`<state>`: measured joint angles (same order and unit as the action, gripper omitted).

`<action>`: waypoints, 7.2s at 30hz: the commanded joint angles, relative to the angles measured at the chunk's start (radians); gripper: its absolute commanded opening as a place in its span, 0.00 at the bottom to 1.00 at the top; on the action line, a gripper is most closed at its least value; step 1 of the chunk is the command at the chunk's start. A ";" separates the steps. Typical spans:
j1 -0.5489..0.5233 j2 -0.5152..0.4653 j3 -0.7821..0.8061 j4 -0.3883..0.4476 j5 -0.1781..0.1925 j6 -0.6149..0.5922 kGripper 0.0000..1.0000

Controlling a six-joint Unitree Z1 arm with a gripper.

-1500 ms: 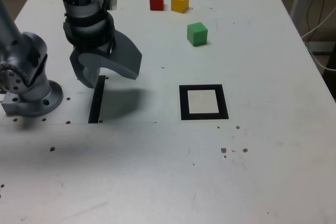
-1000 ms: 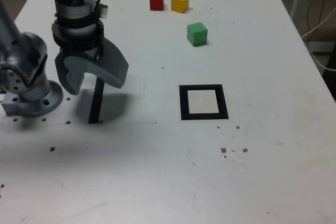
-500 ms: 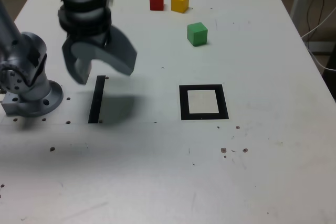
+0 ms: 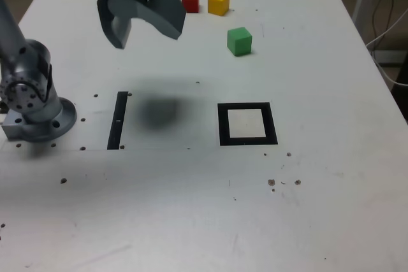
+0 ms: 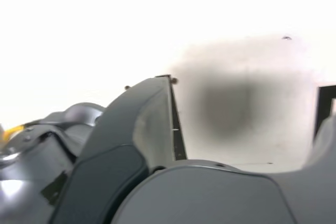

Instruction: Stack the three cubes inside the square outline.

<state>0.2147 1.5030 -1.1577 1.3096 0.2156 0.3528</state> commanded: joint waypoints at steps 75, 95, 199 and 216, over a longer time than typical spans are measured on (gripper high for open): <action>0.727 0.833 -0.885 0.081 0.079 0.567 0.97; 0.727 0.876 -0.912 0.062 0.078 0.567 0.92; -0.265 0.516 -0.534 0.120 -0.156 -0.350 0.20; -0.268 0.569 -0.390 -0.070 -0.206 -0.379 0.20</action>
<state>-0.0513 2.0820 -1.5548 1.2464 0.0112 -0.0242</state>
